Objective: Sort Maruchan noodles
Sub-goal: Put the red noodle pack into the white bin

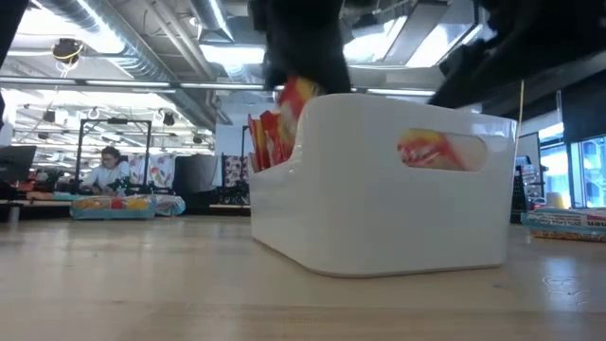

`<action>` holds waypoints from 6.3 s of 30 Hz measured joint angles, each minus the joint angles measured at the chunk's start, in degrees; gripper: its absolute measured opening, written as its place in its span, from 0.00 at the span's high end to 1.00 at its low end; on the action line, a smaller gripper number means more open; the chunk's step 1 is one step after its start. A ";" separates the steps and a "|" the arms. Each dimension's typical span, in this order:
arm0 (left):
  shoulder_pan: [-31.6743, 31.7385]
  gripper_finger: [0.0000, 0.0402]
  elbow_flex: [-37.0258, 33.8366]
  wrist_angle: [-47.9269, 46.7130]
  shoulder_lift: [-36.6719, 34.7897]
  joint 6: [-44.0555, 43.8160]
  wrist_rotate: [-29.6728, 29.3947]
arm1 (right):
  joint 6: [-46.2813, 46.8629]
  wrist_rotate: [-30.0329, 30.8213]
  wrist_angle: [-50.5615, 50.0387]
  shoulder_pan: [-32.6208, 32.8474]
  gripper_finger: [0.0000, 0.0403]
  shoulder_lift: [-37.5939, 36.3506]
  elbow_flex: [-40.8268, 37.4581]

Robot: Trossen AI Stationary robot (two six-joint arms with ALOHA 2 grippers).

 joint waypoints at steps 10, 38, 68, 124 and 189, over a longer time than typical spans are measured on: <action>-4.58 1.00 2.79 3.97 -0.07 4.00 -2.27 | -0.24 -0.52 -6.27 0.00 0.41 -1.85 2.71; -6.64 0.81 2.68 9.48 3.36 6.30 -2.40 | -3.36 -5.98 -4.79 -0.01 0.41 -1.68 3.19; 11.55 0.74 -42.03 28.44 -33.53 14.10 -6.28 | -14.93 -9.67 -8.27 -48.91 0.43 -5.08 3.17; 25.27 0.74 -49.97 38.84 -33.88 22.78 -2.50 | -14.79 -29.89 -22.18 -68.84 1.00 38.84 39.95; 23.06 0.74 -49.95 39.30 -33.83 19.74 -3.11 | -20.96 -37.52 -42.50 -68.17 0.18 24.10 21.72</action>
